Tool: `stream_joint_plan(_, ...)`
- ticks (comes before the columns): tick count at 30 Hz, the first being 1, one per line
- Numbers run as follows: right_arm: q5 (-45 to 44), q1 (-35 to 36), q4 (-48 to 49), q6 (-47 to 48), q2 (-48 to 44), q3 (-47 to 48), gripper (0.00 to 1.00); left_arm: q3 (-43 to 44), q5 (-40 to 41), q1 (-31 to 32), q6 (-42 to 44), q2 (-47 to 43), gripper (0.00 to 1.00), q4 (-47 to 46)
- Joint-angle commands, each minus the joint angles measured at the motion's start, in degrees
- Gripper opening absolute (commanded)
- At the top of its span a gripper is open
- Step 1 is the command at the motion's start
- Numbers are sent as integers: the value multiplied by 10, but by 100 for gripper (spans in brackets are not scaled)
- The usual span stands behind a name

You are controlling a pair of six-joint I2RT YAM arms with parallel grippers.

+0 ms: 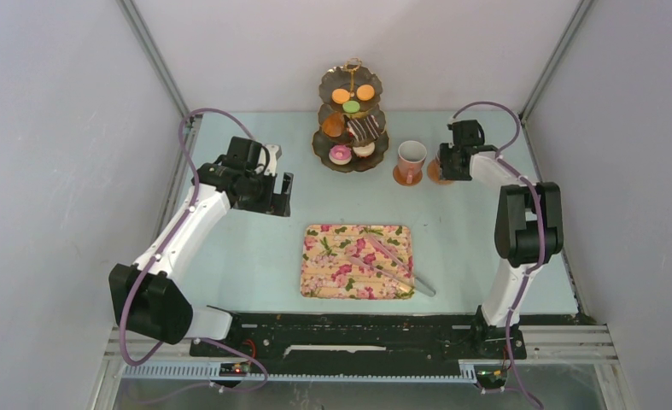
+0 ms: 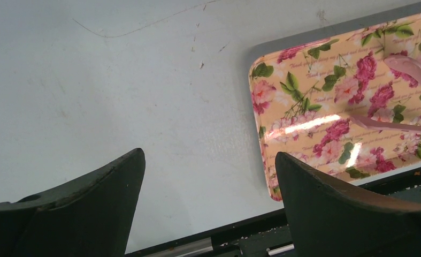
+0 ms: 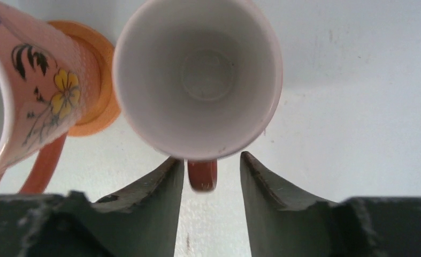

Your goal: Serve the afternoon tea

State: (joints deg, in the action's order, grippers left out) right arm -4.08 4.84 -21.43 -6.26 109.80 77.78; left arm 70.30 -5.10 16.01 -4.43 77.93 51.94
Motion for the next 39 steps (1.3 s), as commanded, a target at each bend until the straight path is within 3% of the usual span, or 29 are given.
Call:
stream_joint_plan(1, -42, 6, -47, -8, -88, 34, 49, 27, -2, 2, 12, -9, 98, 1)
stream_joint_plan(6, -39, 14, -205, -42, -194, 23, 56, 10, -36, 16, -5, -9, 98, -18)
stream_joint_plan(10, -49, 67, -257, -42, -323, -41, 62, -1, -49, 16, -28, -12, 98, -41)
stream_joint_plan(11, -41, 77, -270, -45, -351, -45, 67, 3, -46, 16, -34, -15, 98, -41)
stream_joint_plan(13, -23, 90, -292, -57, -393, -39, 95, 13, -32, 16, -46, -29, 98, -41)
stream_joint_plan(14, -11, 94, -311, -64, -411, -28, 99, 17, -18, 16, -53, -40, 98, -41)
stream_joint_plan(23, 5, 111, -392, -115, -568, 97, 100, 36, 87, 18, -129, -203, 98, -102)
stream_joint_plan(30, -2, 110, -485, -123, -628, 264, 100, 191, 150, 17, -137, -276, 98, -52)
stream_joint_plan(39, -29, 112, -496, -130, -707, 278, 100, 255, 143, 17, -136, -334, 98, -43)
